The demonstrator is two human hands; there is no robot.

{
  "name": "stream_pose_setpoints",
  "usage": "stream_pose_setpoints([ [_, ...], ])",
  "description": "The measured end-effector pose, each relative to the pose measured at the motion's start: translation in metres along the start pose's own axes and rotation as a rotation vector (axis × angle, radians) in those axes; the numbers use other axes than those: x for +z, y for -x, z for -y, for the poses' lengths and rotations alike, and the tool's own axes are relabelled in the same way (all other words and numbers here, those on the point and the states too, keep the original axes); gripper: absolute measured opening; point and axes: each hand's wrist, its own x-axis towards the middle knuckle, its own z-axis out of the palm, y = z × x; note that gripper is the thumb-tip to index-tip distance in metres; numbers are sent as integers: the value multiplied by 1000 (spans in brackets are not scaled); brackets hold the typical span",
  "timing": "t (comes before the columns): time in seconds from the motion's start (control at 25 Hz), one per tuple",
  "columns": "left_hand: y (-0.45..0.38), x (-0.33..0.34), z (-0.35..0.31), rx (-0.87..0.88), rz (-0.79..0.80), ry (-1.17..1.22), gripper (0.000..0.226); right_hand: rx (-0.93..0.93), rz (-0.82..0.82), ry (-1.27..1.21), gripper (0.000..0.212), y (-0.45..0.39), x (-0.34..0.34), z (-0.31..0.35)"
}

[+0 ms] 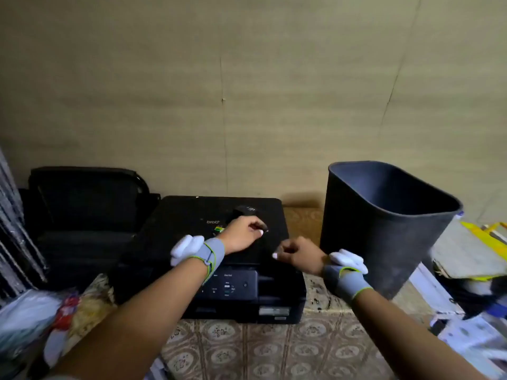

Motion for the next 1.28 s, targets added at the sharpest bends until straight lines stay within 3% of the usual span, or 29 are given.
stream_pose_setpoints([
  [0.04,4,9,4,7,60,-92,31,20,20,59,9,6,10,-12],
  [0.24,17,47,45,87,179,-383,52,19,-96,196,32,21,45,-37],
  [0.32,17,50,51,88,170,-371,51,-33,-125,302,33,21,53,-40],
  [0.48,19,51,50,73,169,-328,50,-163,-18,549,38,28,68,-45],
  [0.68,16,50,49,39,184,-296,50,-175,-26,585,38,37,74,-44],
  [0.8,16,48,45,44,199,-338,50,-129,83,588,45,42,84,-53],
  [1.04,17,49,43,19,212,-354,50,-195,-100,615,73,44,85,-56],
  [1.28,19,50,41,7,199,-351,49,-145,-148,689,84,47,80,-53],
])
